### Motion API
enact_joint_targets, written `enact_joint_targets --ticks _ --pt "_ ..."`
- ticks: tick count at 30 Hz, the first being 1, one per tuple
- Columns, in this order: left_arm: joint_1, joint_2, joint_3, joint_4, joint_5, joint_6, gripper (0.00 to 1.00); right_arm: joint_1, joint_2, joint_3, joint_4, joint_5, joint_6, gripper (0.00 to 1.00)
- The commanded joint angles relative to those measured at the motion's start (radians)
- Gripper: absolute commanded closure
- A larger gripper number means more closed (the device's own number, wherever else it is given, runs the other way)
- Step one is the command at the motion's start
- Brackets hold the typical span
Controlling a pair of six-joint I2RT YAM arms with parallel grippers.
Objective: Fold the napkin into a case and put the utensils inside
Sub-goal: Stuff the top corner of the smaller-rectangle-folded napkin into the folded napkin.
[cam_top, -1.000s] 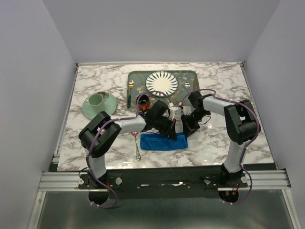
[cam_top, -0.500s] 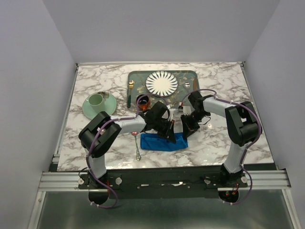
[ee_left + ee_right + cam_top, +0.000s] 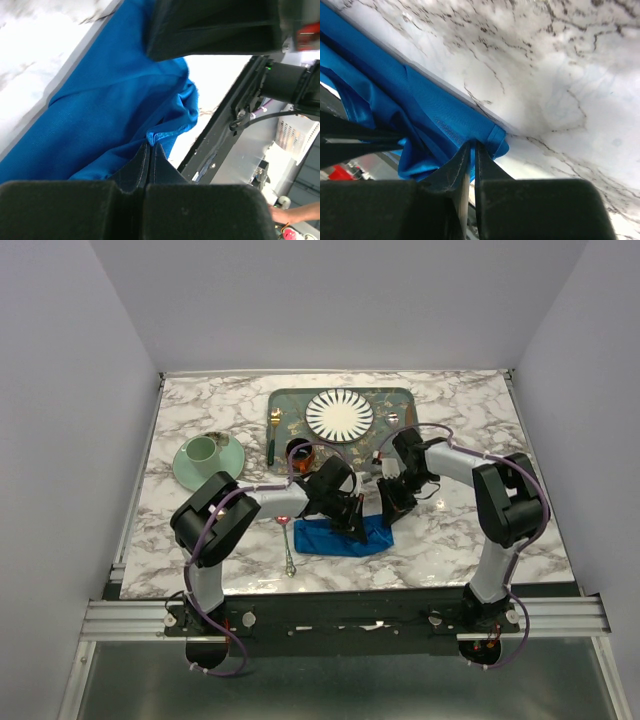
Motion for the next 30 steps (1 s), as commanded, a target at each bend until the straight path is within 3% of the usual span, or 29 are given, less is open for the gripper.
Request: enact_joint_targets --ticks 1,11,30 --pt "0.010 0.021 -0.009 -0.010 -0.029 -0.047 1.00 0.003 -0.090 -0.034 0.136 0.041 -0.063 0.84" --pt "0.014 0.032 -0.003 0.004 -0.022 -0.053 1.00 0.060 -0.276 -0.169 0.249 0.032 -0.155 0.76" --pt "0.033 0.035 -0.012 0.000 -0.026 -0.057 1.00 0.195 -0.178 -0.149 0.238 0.199 -0.139 0.67"
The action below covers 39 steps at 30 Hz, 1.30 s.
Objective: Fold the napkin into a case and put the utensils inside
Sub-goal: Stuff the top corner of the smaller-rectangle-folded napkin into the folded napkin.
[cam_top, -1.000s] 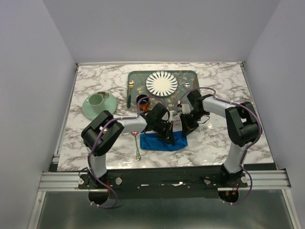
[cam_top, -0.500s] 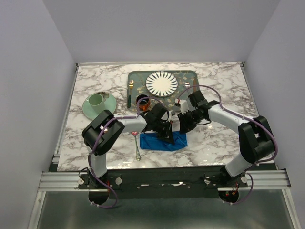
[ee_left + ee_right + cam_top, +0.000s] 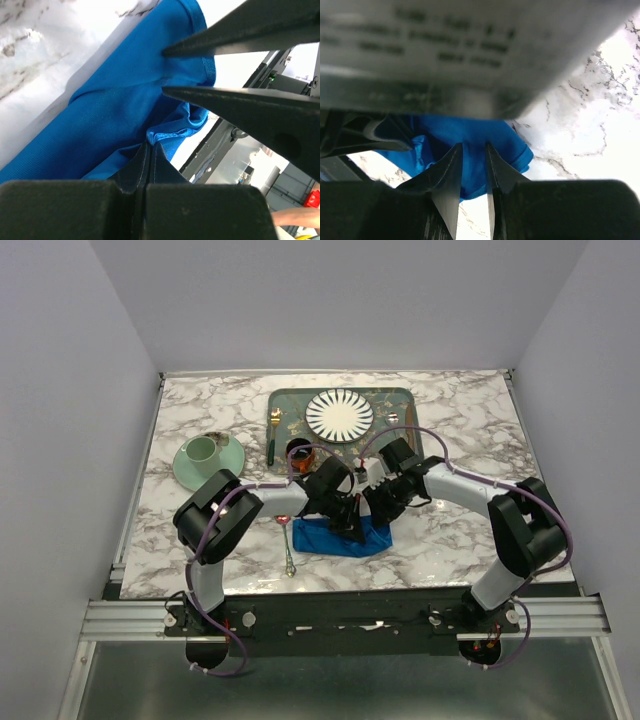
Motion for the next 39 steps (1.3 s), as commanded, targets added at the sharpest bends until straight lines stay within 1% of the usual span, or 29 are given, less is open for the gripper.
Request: enact_joint_targets --ticks 1,2,3,5,6,8,9,18,22,28,32,36,39 --pt "0.013 0.010 -0.009 0.003 -0.024 0.001 1.00 0.023 0.040 0.019 -0.012 0.074 -0.006 0.67" --pt "0.015 0.010 -0.009 0.001 -0.024 0.001 1.00 0.026 0.043 0.024 -0.013 0.080 -0.003 0.68" --pt "0.015 0.012 -0.007 0.001 -0.024 0.001 1.00 0.025 0.043 0.025 -0.013 0.086 0.000 0.74" --pt "0.016 0.012 -0.006 -0.003 -0.024 0.003 1.00 0.026 0.036 0.030 -0.013 0.092 0.014 0.81" --pt "0.018 0.010 -0.004 -0.003 -0.024 0.003 1.00 0.025 0.031 0.034 -0.016 0.094 0.017 0.88" --pt "0.019 0.012 -0.004 -0.006 -0.025 0.004 1.00 0.025 0.019 0.044 -0.030 0.092 0.023 0.98" --pt "0.022 0.013 -0.003 -0.008 -0.025 0.003 1.00 0.025 0.002 0.051 -0.033 0.089 0.025 0.99" --pt "0.035 0.022 0.017 -0.029 -0.030 0.006 1.00 0.025 -0.079 0.051 -0.064 0.056 0.025 0.99" --pt "0.035 0.024 0.057 -0.072 -0.033 0.001 1.00 0.025 -0.079 0.039 -0.062 0.050 0.010 0.99" --pt "0.032 -0.008 0.102 -0.081 -0.010 -0.016 1.00 0.026 -0.053 0.036 -0.053 0.040 0.016 0.99" --pt "0.032 0.015 0.148 -0.134 0.007 -0.017 1.00 0.025 -0.056 0.034 -0.049 0.042 0.016 0.99" --pt "0.032 0.059 0.186 -0.151 0.032 -0.020 1.00 0.025 -0.062 0.030 -0.047 0.042 0.020 0.99" --pt "0.039 0.082 0.180 -0.160 0.022 -0.037 1.00 0.026 -0.067 0.028 -0.049 0.048 0.025 0.99"
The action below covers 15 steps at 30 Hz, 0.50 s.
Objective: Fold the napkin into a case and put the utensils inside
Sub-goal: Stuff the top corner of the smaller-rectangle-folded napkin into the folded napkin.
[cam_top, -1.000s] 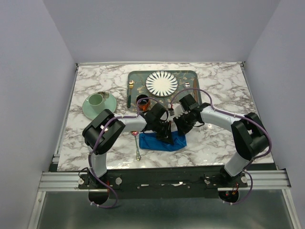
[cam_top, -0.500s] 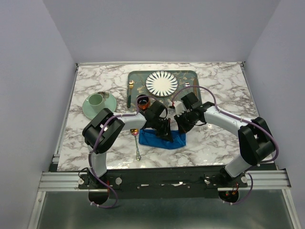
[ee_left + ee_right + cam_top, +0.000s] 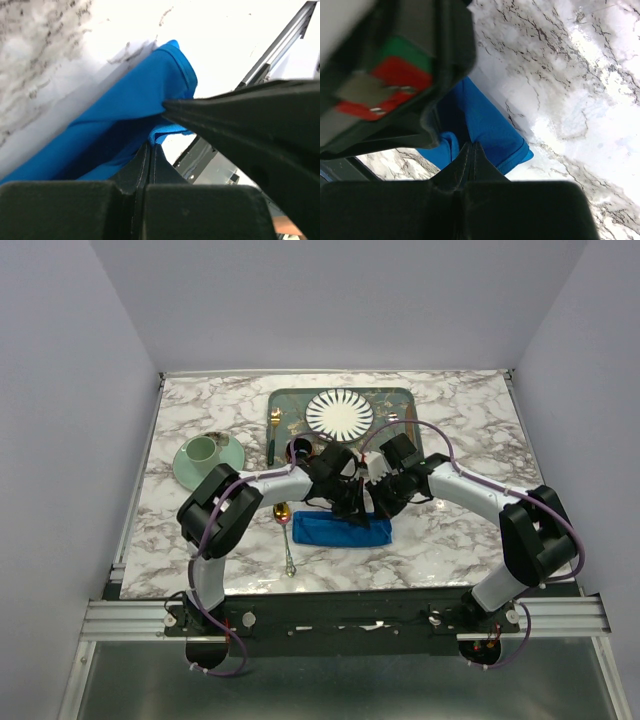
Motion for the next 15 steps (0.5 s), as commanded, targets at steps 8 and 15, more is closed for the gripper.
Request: enact_joint_targets --ticks 8,15 --pt "0.034 0.084 -0.015 -0.058 -0.013 -0.041 1.00 0.007 -0.030 0.005 -0.011 0.021 0.008 0.99" --pt "0.040 0.097 0.001 -0.089 -0.036 -0.040 1.00 0.008 -0.053 0.009 -0.012 0.001 0.008 0.99"
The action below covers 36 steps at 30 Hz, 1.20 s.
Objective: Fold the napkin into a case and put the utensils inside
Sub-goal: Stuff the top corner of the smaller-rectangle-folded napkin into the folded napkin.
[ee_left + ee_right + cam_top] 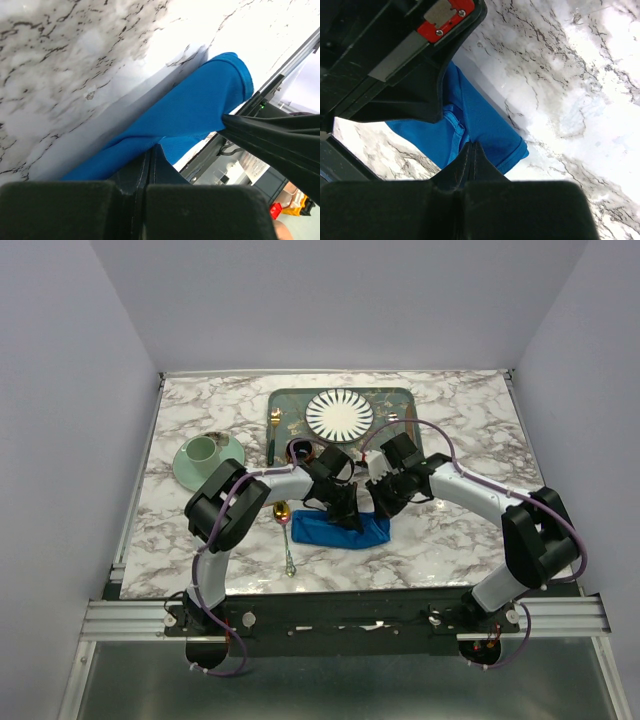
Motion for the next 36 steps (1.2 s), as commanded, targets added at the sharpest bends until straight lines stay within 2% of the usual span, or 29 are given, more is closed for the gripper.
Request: enact_joint_targets --ticks 1,14,23,24,26,27,30,33,36 --pt "0.011 0.029 0.002 -0.049 -0.036 0.000 1.00 0.006 -0.051 0.011 -0.012 -0.021 0.004 0.99" --pt "0.014 0.037 0.131 -0.040 0.004 -0.020 1.00 0.008 0.007 0.008 -0.027 -0.053 -0.033 0.99" --pt "0.043 0.023 0.056 0.129 0.075 -0.101 1.00 0.008 0.048 0.014 -0.023 0.041 -0.024 0.99" --pt "0.047 0.028 0.054 0.133 0.078 -0.100 0.97 0.006 0.052 0.015 -0.021 0.050 -0.019 0.99" --pt "0.052 0.020 0.045 0.172 0.081 -0.104 0.85 0.005 0.071 0.020 -0.020 0.077 -0.015 0.99" --pt "0.055 0.011 0.030 0.185 0.076 -0.106 0.74 0.003 0.079 0.022 -0.023 0.083 -0.009 0.99" --pt "0.066 -0.060 -0.007 0.239 0.034 -0.095 0.56 -0.008 0.111 0.028 -0.023 0.102 0.002 0.99" --pt "0.084 -0.139 -0.045 0.230 -0.006 -0.054 0.47 -0.027 0.134 0.043 -0.037 0.100 0.016 0.99" --pt "0.128 -0.202 -0.108 0.195 -0.048 -0.026 0.45 -0.043 0.145 0.054 -0.047 0.091 0.025 0.99"
